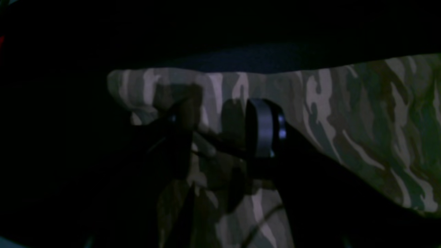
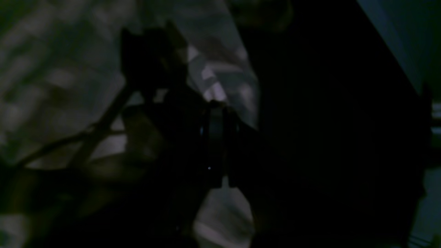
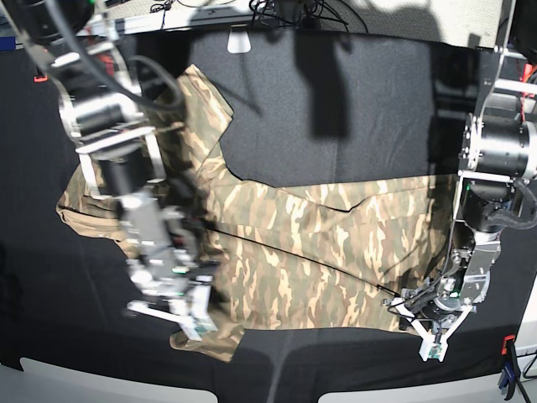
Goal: Layout the t-shirt on the table in an organized manner, then fold the t-shirt properly
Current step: 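Reach the right gripper to the shirt's collar side and grasp it, then pull the collar side with the right gripper away from the left gripper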
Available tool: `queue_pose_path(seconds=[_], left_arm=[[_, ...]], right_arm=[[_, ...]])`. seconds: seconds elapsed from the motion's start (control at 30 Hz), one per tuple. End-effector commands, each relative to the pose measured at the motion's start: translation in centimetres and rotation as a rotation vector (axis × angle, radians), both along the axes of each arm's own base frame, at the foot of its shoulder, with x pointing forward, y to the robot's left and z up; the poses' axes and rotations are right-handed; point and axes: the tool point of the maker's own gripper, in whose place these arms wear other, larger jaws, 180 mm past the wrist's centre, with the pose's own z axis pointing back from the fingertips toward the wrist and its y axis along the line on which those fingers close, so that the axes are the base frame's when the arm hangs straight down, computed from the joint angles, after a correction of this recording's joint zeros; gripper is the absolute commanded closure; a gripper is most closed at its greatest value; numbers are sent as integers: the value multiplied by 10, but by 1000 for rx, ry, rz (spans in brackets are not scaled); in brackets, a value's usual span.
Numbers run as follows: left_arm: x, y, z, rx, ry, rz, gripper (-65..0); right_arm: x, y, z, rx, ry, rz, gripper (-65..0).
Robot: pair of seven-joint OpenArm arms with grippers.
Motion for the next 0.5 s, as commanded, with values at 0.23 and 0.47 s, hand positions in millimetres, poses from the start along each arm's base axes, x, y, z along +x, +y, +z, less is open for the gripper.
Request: queue_pose_path(seconds=[0.23,0.47], left_arm=[[17,2,33,-8,-83,7,-232],[17,2,33,-8,-83,7,-232]], right_arm=[[8,-109,51,-142,-96,-145,0],[15,-146,87,-130,-146,-212,0]])
